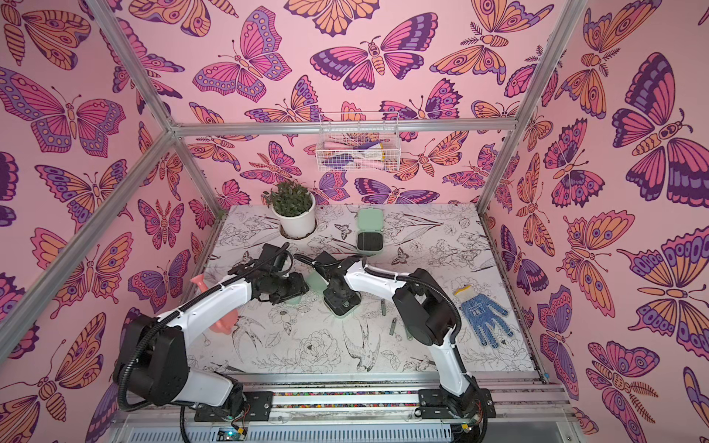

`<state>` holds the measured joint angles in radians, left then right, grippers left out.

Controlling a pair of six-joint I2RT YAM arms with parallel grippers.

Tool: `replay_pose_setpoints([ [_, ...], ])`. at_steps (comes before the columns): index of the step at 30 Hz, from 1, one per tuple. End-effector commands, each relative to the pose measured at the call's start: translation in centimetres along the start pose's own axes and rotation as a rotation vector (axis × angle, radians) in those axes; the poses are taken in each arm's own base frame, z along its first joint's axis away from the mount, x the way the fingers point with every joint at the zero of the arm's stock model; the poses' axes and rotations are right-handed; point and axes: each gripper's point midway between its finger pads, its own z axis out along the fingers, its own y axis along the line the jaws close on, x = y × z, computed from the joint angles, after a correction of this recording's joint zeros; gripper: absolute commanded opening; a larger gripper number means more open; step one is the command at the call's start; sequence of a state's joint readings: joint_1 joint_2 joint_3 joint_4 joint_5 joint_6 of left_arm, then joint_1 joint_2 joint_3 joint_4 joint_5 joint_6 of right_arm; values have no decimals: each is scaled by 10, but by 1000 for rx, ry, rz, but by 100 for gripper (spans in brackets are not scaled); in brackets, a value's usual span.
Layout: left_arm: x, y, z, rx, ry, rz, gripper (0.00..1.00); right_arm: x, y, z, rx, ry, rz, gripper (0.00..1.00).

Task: Organize nail clipper sets
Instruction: Place the nail clipper in the storage box.

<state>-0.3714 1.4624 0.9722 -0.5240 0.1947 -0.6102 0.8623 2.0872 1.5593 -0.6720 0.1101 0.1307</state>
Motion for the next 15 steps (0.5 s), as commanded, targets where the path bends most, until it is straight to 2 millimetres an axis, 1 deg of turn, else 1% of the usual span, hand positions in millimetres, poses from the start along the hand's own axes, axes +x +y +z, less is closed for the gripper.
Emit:
replay_pose_setpoints([
  [1, 3, 2, -4, 3, 6, 4, 61, 19, -1, 6, -16, 64, 1, 14],
  [6, 2, 1, -5, 6, 4, 5, 61, 18, -1, -2, -21, 59, -2, 14],
  [12, 3, 2, -6, 7, 2, 4, 61, 22, 1, -1, -31, 69, 2, 14],
  [15, 3, 2, -6, 6, 0, 5, 61, 23, 2, -3, -33, 66, 5, 14],
])
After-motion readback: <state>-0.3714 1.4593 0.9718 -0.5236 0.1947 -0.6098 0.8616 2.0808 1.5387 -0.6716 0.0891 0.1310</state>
